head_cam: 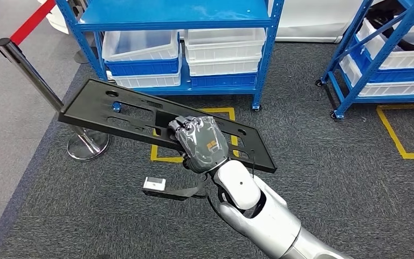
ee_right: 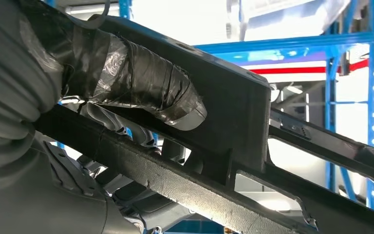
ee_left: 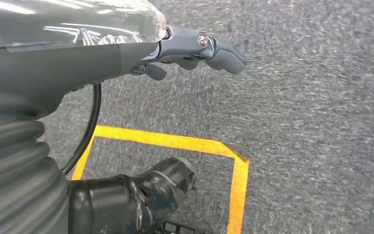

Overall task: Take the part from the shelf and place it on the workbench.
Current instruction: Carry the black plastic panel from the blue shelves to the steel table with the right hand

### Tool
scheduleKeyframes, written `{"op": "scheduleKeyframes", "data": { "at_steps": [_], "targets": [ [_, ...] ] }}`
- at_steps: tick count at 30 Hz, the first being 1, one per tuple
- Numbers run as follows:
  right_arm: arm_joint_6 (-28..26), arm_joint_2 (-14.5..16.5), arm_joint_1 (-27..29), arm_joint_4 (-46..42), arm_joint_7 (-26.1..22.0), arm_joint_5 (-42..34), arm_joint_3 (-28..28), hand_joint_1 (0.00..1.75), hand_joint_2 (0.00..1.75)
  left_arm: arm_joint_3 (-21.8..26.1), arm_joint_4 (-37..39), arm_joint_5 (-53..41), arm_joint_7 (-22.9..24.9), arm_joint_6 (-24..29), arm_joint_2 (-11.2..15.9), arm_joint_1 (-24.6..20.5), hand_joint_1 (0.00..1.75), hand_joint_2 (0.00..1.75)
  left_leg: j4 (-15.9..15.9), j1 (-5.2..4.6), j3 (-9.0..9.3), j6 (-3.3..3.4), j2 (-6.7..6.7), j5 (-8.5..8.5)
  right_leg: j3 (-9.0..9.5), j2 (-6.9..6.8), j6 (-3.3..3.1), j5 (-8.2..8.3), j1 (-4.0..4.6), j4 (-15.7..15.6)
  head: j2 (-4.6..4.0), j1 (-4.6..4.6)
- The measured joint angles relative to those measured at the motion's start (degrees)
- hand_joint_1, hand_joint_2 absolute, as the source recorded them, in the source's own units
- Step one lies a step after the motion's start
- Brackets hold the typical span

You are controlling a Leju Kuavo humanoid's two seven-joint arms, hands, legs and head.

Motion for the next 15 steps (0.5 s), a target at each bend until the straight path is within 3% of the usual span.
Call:
{"op": "scheduleKeyframes", "data": {
  "at_steps": [2,3,5,7,9,11,12,13,14,15],
  "targets": [
    [-0.1,-0.1,0.0,0.0,0.0,0.0,-0.2,1.75,1.75,0.0,0.0,0.0,0.1,0.0,0.2,0.0,0.00,1.75,-7.2,-0.46,3.62,1.15,-0.45,2.64,-0.02,0.29,0.10,0.10,0.19,0.0,0.00,0.04],
    [-0.1,-0.1,0.0,0.0,0.0,0.0,-0.3,1.75,1.75,-0.1,0.0,0.0,0.1,0.1,0.3,0.0,0.00,1.75,-9.4,-0.70,4.64,1.52,-0.65,3.12,-0.13,0.36,0.28,0.21,0.15,0.0,0.00,0.04],
    [-0.2,-0.2,0.1,0.0,0.0,0.0,-0.4,1.75,1.75,-0.1,0.0,-0.3,0.1,0.1,0.4,0.0,0.00,1.75,-10.6,-1.00,5.03,1.77,-0.72,3.19,-0.36,0.43,0.80,0.53,-0.04,-0.1,0.00,0.00],
    [-0.2,-0.2,0.2,0.0,0.0,0.0,-0.4,1.75,1.75,-0.2,0.0,-0.8,0.1,0.1,0.4,0.0,0.00,1.75,-11.5,-0.69,5.26,2.10,-0.46,3.85,-0.55,0.37,1.39,0.26,-0.11,0.2,0.00,0.01],
    [-0.2,-0.3,0.1,0.0,0.0,0.0,-0.6,1.75,1.75,-0.6,0.0,-1.3,0.1,0.1,0.3,0.1,0.00,1.75,-12.3,-0.27,5.42,2.49,-0.08,4.49,-2.10,0.21,2.02,-2.21,-0.24,3.6,0.00,0.05],
    [-0.2,-0.5,0.2,0.0,-0.1,0.1,-0.7,1.75,1.75,-1.2,0.0,-1.7,0.3,0.0,0.3,0.1,0.00,1.75,-12.4,-0.27,5.22,2.64,0.15,4.63,-5.23,0.12,2.67,-5.78,-0.67,10.6,0.00,0.06],
    [-0.2,-0.6,0.3,0.0,-0.2,0.1,-0.7,1.75,1.75,-1.4,0.0,-1.8,0.4,0.0,0.3,0.1,0.00,1.75,-12.3,-0.26,5.13,2.63,0.26,4.63,-6.49,0.07,2.99,-6.71,-0.94,13.5,0.00,0.07],
    [-0.2,-0.7,0.5,0.0,-0.2,0.1,-0.7,1.75,1.75,-1.5,0.0,-2.0,0.4,-0.1,0.3,0.1,0.00,1.75,-12.2,-0.22,5.06,2.59,0.35,4.61,-6.90,-0.02,3.26,-6.57,-1.18,14.6,0.00,0.06],
    [-0.2,-0.8,0.5,0.0,-0.2,0.1,-0.7,1.75,1.75,-1.6,0.0,-2.1,0.4,-0.2,0.3,0.1,0.00,1.75,-12.0,-0.15,5.03,2.48,0.42,4.54,-6.22,-0.16,3.49,-5.39,-1.41,13.4,0.00,0.07],
    [-0.2,-0.9,0.5,0.0,-0.2,0.1,-0.7,1.75,1.75,-1.7,0.1,-2.3,0.4,-0.3,0.2,0.2,0.00,1.75,-11.8,-0.04,5.01,2.28,0.48,4.41,-4.57,-0.39,3.65,-3.49,-1.60,10.4,0.00,0.07]
  ]
}}
